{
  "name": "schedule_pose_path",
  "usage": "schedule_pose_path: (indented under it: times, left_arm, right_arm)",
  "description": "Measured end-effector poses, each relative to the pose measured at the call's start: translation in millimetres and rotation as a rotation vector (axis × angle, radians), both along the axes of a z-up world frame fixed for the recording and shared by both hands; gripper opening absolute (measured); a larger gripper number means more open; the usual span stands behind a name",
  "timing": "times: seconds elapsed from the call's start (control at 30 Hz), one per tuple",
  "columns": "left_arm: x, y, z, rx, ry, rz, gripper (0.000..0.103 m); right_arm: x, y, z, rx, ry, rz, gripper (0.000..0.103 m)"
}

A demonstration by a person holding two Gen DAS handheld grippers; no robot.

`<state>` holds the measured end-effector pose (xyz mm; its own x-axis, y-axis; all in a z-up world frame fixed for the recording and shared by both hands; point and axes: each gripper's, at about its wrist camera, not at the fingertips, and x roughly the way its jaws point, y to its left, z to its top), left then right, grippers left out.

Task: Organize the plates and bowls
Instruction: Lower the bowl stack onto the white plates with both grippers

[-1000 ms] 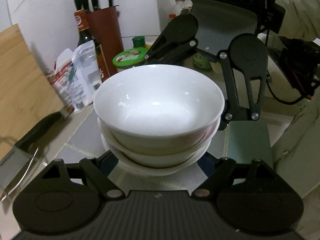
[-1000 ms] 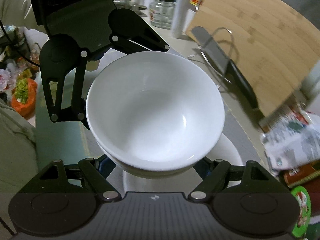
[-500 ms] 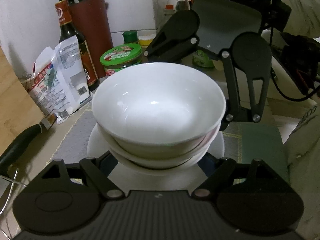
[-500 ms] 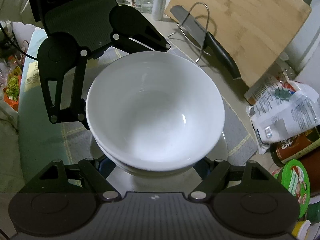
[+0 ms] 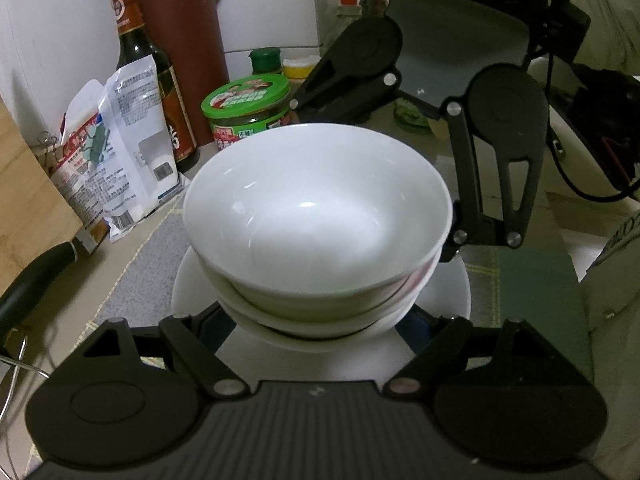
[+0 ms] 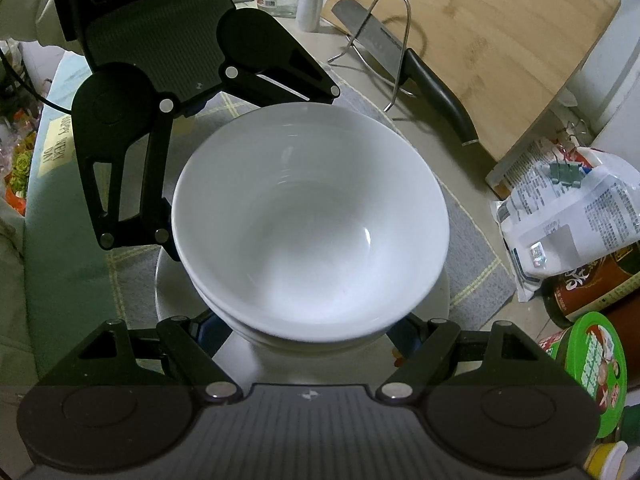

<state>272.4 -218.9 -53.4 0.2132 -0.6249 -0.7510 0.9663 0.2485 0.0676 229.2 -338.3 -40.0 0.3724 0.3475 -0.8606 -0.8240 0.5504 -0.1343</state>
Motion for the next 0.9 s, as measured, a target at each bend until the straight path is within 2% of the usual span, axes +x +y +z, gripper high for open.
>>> schedule_pose_path:
  times: [0.23, 0.33, 0.37, 0.43, 0.5, 0.57, 0.7, 0.83, 0.9]
  left_arm:
    - [3, 1, 1, -0.007, 0.008, 0.005, 0.085]
    - [5, 1, 0, -0.014, 0.024, 0.028, 0.086]
    - [5, 2, 0, -0.015, 0.025, 0.033, 0.089]
    - [0, 2, 1, -0.021, 0.001, 0.029, 0.093]
    - [-3, 3, 2, -0.021, -0.008, 0.035, 0.094]
    - [-4, 4, 2, -0.022, -0.011, 0.048, 0.101]
    - [-10, 16, 5, -0.071, -0.014, 0.115, 0.101]
    - [-18, 35, 14, -0.157, 0.011, 0.211, 0.101]
    - [-26, 44, 20, -0.201, -0.007, 0.259, 0.101]
  right_arm:
    - [2, -2, 0, 0.007, 0.002, -0.013, 0.085]
    - [3, -4, 0, 0.009, 0.000, -0.018, 0.090]
    - [3, -5, 1, 0.020, -0.003, -0.022, 0.096]
    - [4, -6, 4, 0.046, 0.000, -0.024, 0.102]
    - [2, -5, 5, 0.049, -0.008, -0.022, 0.102]
    - [0, -5, 4, 0.042, -0.019, -0.024, 0.103]
    - [-2, -7, 4, 0.039, -0.026, -0.033, 0.103]
    - [-5, -10, 2, 0.040, -0.029, -0.065, 0.103]
    - [-9, -13, 4, 0.062, -0.037, -0.104, 0.103]
